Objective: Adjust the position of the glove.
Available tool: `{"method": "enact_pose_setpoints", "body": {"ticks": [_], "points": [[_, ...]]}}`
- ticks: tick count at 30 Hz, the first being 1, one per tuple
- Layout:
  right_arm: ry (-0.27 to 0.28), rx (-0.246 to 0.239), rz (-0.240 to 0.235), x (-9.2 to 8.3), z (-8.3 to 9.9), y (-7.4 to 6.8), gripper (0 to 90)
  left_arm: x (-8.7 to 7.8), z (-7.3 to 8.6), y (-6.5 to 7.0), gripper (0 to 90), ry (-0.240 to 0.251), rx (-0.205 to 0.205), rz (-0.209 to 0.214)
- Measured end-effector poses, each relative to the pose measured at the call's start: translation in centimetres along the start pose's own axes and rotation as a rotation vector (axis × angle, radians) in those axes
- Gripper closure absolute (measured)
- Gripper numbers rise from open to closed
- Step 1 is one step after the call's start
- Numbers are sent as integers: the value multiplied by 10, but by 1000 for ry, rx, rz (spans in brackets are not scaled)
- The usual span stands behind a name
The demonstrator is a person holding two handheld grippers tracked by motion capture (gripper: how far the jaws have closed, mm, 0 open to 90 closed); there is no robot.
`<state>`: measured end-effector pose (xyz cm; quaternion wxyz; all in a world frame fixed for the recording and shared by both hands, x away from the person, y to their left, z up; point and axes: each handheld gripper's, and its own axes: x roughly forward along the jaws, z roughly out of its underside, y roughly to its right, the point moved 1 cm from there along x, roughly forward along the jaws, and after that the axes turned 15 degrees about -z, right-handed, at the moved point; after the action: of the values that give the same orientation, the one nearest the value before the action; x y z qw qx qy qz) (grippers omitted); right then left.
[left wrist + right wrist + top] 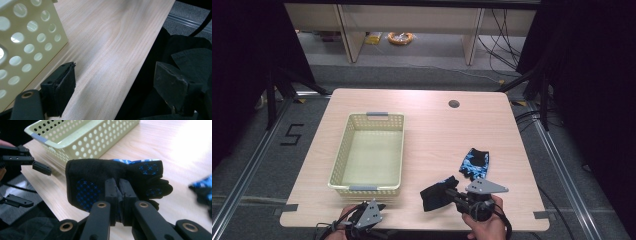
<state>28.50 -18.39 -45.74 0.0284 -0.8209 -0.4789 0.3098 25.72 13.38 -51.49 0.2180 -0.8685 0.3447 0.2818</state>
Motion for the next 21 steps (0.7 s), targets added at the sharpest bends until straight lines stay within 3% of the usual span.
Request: {"method": "enact_pose_setpoints", "body": {"ticks": [1,2,4,7,8,11,12,13,16,21], "points": [[10,18,1,-2,3,0,872,0,0,0,174,0,0,0],[14,67,5,-2,6,-2,872,1,0,1,174,-4,-1,11],[8,40,7,-3,8,1,872,0,0,0,174,1,15,-2],[15,90,7,-1,18,5,872,1,-1,0,174,4,15,1],[19,132,15,0,20,4,871,1,0,0,174,4,15,1],[19,119,21,3,23,11,872,2,0,1,174,-13,6,15],[14,158,11,5,25,9,871,2,0,1,174,-10,3,18],[5,133,16,8,26,14,871,2,0,3,174,-3,-13,25],[-33,155,42,17,29,20,870,2,0,2,174,-12,16,0],[-43,170,47,26,33,26,867,3,1,3,174,-9,-1,17]]}}
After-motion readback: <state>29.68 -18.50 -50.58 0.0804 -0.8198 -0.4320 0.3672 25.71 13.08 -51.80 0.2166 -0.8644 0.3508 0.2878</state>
